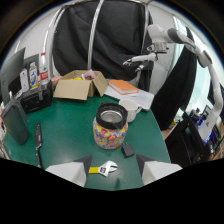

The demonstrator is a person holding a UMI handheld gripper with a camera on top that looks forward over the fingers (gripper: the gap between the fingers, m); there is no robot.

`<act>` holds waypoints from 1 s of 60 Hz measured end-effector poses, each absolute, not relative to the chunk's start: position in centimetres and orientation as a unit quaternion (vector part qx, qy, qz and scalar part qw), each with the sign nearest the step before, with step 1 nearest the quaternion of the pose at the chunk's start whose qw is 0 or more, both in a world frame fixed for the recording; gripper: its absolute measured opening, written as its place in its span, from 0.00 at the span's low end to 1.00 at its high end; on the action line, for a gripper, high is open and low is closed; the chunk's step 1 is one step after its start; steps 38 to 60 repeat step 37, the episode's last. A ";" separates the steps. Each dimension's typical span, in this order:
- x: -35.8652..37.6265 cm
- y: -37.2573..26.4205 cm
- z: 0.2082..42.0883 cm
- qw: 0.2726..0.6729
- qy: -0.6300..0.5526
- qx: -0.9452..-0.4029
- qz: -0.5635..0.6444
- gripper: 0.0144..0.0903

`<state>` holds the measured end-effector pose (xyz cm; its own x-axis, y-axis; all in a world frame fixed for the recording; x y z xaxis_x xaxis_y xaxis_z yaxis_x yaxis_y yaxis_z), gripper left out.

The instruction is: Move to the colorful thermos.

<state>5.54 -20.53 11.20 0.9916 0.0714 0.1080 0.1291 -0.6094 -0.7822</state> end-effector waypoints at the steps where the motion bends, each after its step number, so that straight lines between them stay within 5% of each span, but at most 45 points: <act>1: 5.5 -20.1 11.0 0.437 -0.055 -0.897 -0.032 0.92; 60: 3.8 -16.9 8.3 0.427 -0.053 -0.903 -0.012 0.92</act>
